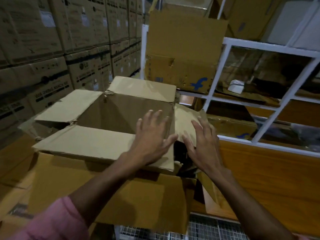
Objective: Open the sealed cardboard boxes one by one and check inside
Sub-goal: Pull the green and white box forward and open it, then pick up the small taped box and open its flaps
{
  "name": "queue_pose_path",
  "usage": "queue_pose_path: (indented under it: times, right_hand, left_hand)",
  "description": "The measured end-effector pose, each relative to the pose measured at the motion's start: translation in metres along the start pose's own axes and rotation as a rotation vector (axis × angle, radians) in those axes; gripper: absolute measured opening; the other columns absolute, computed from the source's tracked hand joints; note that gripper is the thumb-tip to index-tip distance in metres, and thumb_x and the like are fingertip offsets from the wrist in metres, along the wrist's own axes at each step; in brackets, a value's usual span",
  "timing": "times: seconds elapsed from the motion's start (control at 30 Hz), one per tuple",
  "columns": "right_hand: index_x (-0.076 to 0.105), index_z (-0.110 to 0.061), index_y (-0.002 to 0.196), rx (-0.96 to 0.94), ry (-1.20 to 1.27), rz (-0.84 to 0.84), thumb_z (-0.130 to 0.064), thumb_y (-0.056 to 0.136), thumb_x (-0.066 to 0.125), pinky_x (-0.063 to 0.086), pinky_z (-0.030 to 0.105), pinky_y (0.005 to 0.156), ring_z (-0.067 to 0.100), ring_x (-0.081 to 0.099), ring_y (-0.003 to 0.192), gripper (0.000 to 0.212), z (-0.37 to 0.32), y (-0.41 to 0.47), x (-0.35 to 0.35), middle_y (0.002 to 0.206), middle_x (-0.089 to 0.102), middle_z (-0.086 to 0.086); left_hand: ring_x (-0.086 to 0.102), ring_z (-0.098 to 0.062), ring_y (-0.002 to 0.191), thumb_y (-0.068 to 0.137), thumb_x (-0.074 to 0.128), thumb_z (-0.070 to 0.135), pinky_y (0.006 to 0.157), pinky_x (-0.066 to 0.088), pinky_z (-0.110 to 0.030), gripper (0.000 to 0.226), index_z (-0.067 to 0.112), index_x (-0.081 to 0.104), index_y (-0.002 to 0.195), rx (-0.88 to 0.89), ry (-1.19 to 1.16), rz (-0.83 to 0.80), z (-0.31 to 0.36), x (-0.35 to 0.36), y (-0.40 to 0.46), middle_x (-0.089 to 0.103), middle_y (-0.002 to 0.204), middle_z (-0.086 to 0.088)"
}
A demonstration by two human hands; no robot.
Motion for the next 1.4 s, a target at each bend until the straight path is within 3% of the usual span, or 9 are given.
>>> queue_pose_path:
  times: [0.1,0.23,0.47,0.73,1.23,1.4]
  right_hand:
    - [0.035,-0.016,0.154,0.044,-0.049,0.060,-0.056,0.102,0.034,0.023,0.051,0.122,0.032,0.017,0.154,0.066,0.046,-0.021,-0.023,0.165,0.024,0.012]
    - [0.037,-0.013,0.154,0.155,-0.089,0.111,-0.056,0.101,0.033,0.025,0.058,0.120,0.034,0.016,0.155,0.068,0.125,-0.056,-0.059,0.166,0.025,0.013]
    - [0.032,-0.017,0.156,0.387,-0.099,0.120,-0.066,0.099,0.029,0.022,0.062,0.120,0.032,0.012,0.156,0.075,0.281,-0.140,-0.117,0.168,0.022,0.010]
    - [0.036,-0.015,0.155,0.628,-0.137,0.100,-0.068,0.097,0.028,0.022,0.060,0.120,0.035,0.014,0.155,0.079,0.465,-0.232,-0.188,0.166,0.027,0.012]
    - [0.033,-0.018,0.156,0.839,-0.119,0.040,-0.078,0.092,0.019,0.016,0.056,0.123,0.031,0.012,0.156,0.089,0.641,-0.282,-0.203,0.168,0.022,0.009]
    - [0.029,-0.023,0.157,0.858,-0.118,0.014,-0.074,0.096,0.023,0.016,0.057,0.123,0.029,0.010,0.156,0.080,0.694,-0.282,-0.210,0.168,0.020,0.007]
  left_hand:
    - [-0.003,-0.027,0.156,0.102,0.033,0.060,0.123,0.009,-0.060,0.069,0.023,0.023,0.159,0.152,0.042,-0.002,0.073,0.033,0.009,0.010,0.169,-0.006]
    - [-0.002,-0.033,0.156,0.099,0.030,0.058,0.120,0.013,-0.063,0.070,0.023,0.018,0.159,0.283,0.034,-0.011,0.162,0.085,0.014,0.008,0.169,-0.009]
    - [-0.015,-0.031,0.155,0.103,0.037,0.054,0.122,0.006,-0.063,0.072,0.023,0.011,0.162,0.379,-0.010,-0.166,0.307,0.187,0.016,-0.012,0.170,-0.005]
    - [-0.014,-0.031,0.155,0.102,0.037,0.057,0.122,0.006,-0.063,0.073,0.024,0.012,0.161,0.481,0.013,-0.261,0.468,0.289,0.034,-0.010,0.170,-0.006]
    - [-0.014,-0.034,0.155,0.102,0.038,0.059,0.122,0.003,-0.064,0.076,0.023,0.007,0.162,0.641,0.019,-0.397,0.615,0.426,0.097,-0.014,0.170,-0.008]
    - [-0.014,-0.036,0.155,0.102,0.038,0.059,0.121,0.002,-0.066,0.077,0.021,0.008,0.162,0.607,0.016,-0.405,0.643,0.458,0.120,-0.011,0.170,-0.010]
Point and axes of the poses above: each hand's wrist, its own y-axis towards the middle knuckle, its own x-axis out of the palm, z = x × y, the point moved 7 cm from there along y, towards the middle knuckle
